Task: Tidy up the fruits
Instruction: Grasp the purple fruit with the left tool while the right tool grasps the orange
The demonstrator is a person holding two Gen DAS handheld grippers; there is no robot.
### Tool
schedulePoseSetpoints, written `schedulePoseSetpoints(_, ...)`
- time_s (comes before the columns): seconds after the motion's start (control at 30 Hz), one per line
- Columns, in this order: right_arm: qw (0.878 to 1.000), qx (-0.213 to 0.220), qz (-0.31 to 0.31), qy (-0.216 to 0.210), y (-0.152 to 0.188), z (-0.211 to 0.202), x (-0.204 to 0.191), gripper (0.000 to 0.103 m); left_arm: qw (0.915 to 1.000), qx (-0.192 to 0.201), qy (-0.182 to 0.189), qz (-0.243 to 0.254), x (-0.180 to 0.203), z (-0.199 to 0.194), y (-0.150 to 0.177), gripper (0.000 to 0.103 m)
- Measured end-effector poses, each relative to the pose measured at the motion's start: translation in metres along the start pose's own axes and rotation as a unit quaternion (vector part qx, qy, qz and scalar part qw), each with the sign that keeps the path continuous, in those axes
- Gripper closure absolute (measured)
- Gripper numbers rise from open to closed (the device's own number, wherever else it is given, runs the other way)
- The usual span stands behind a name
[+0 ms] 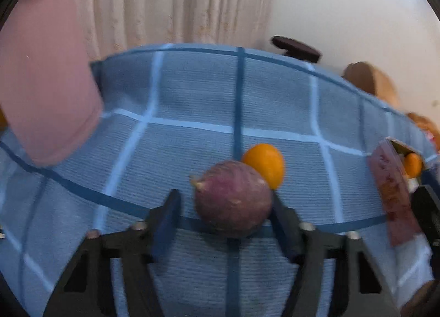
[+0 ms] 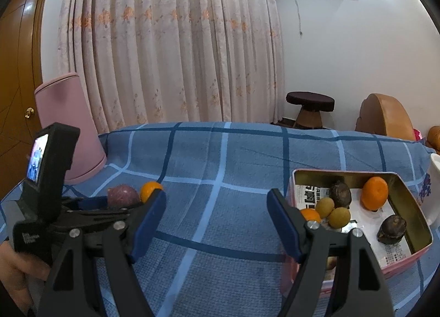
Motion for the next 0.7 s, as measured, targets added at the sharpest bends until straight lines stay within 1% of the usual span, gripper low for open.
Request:
schedulePoseSetpoints(0.03, 1.0, -0.003, -0.001, 0.0, 0.0, 0.001, 0.0, 0.024, 1.0, 0.002, 0.003, 0.0, 0.0, -0.001, 0.001, 0.05)
schedulePoseSetpoints(0.1, 1.0, -0.012, -0.003, -0.001, 0.0, 0.005, 0.0, 0.024, 1.0, 0.003, -0.003, -0.002, 0.0, -0.002, 0.001, 0.05)
schedulePoseSetpoints(0.2, 0.999, -0.04, 0.006, -0.024, 0.001, 0.017, -0.004, 0.025, 0.9996, 0.013, -0.01, -0.022, -0.006, -0.007, 0.002, 0.05)
schedulePoseSetpoints(0.23, 0.998, -0.051, 0.012, -0.032, 0.001, 0.023, -0.006, 0.028, 0.9993, 0.019, -0.018, -0.027, -0.009, -0.01, 0.002, 0.05)
schedulePoseSetpoints(0.3, 0.997, -0.07, 0.012, -0.043, 0.0, 0.035, -0.013, 0.033, 0.9975, 0.04, -0.051, -0.029, -0.019, -0.017, -0.002, 0.05)
schedulePoseSetpoints(0.37, 0.995, -0.09, 0.002, -0.05, -0.002, 0.052, -0.026, 0.038, 0.9928, 0.068, -0.095, -0.027, -0.027, -0.027, -0.006, 0.05)
schedulePoseSetpoints(0.4, 0.994, -0.098, -0.001, -0.054, -0.004, 0.061, -0.033, 0.04, 0.9905, 0.078, -0.109, -0.032, -0.033, -0.03, -0.008, 0.05)
schedulePoseSetpoints(0.47, 0.992, -0.11, -0.003, -0.064, -0.008, 0.076, -0.046, 0.04, 0.9883, 0.085, -0.117, -0.048, -0.043, -0.035, -0.009, 0.05)
schedulePoseSetpoints(0.53, 0.99, -0.123, -0.007, -0.066, -0.009, 0.09, -0.057, 0.04, 0.9871, 0.083, -0.123, -0.06, -0.053, -0.035, -0.009, 0.05)
schedulePoseSetpoints(0.63, 0.985, -0.157, 0.0, -0.07, -0.008, 0.112, -0.07, 0.04, 0.983, 0.078, -0.152, -0.067, -0.063, -0.032, -0.009, 0.05)
schedulePoseSetpoints(0.67, 0.983, -0.17, -0.001, -0.071, -0.006, 0.119, -0.075, 0.043, 0.9824, 0.075, -0.156, -0.07, -0.065, -0.031, -0.009, 0.05)
schedulePoseSetpoints(0.7, 0.98, -0.186, -0.004, -0.072, -0.004, 0.126, -0.079, 0.057, 0.9825, 0.073, -0.154, -0.074, -0.065, -0.031, -0.007, 0.05)
Point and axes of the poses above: each gripper's, at about its wrist camera, not at the fingertips, and z roughly the way its jaws point, x to its right, y to its underside, the point moved 3 cm from there along z, roughly the way its jaws point, and after that the axes turned 1 degree about -z, right-handed, at the moved point
